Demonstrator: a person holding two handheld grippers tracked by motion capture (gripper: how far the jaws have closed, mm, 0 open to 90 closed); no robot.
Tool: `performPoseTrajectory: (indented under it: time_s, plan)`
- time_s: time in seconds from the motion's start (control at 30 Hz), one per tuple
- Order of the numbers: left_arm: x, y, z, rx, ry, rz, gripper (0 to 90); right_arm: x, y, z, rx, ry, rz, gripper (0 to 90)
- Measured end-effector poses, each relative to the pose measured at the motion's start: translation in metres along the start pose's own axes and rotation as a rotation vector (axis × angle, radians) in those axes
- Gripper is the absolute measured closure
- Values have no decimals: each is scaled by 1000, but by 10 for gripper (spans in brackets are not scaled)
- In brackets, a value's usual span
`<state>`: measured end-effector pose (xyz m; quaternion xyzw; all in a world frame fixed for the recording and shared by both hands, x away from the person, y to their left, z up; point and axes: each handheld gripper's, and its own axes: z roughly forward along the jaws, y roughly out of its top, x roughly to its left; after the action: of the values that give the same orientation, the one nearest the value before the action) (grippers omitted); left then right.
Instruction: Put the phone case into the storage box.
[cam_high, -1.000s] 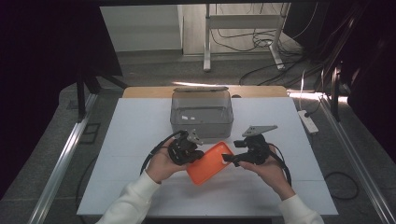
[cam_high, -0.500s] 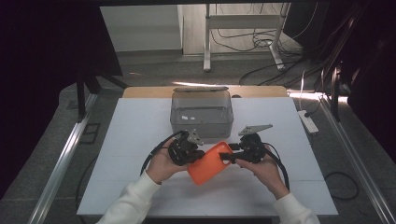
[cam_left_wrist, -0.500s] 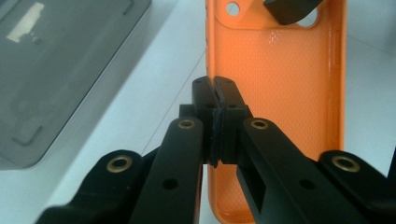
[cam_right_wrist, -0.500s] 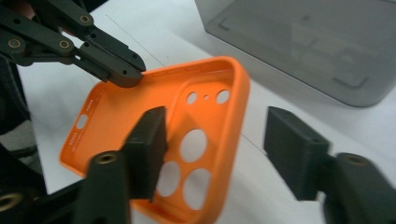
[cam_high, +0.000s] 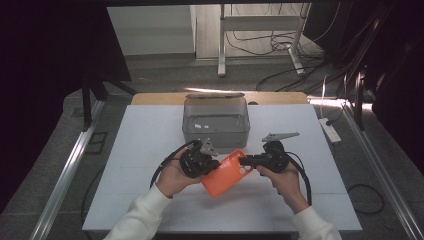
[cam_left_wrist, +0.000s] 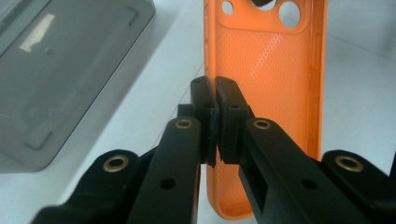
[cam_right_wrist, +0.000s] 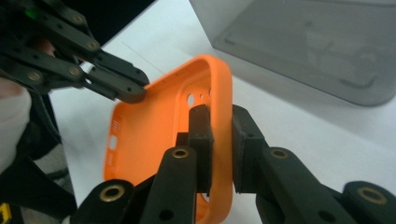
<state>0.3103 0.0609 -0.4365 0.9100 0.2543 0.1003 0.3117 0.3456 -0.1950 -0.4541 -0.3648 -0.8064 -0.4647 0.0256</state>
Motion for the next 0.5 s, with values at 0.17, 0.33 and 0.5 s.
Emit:
performPoseTrajectory:
  time_s: [0.17,0.33,0.5]
  plan:
    - [1,0,-3,-16,-7,0,865,3,1,-4,-27,3,-14,812]
    - [3,-1,-3,-44,-22,4,742,3,1,-6,-35,10,-24,812]
    - [9,0,-5,-88,-25,-31,368,2,1,-9,-60,17,-28,812]
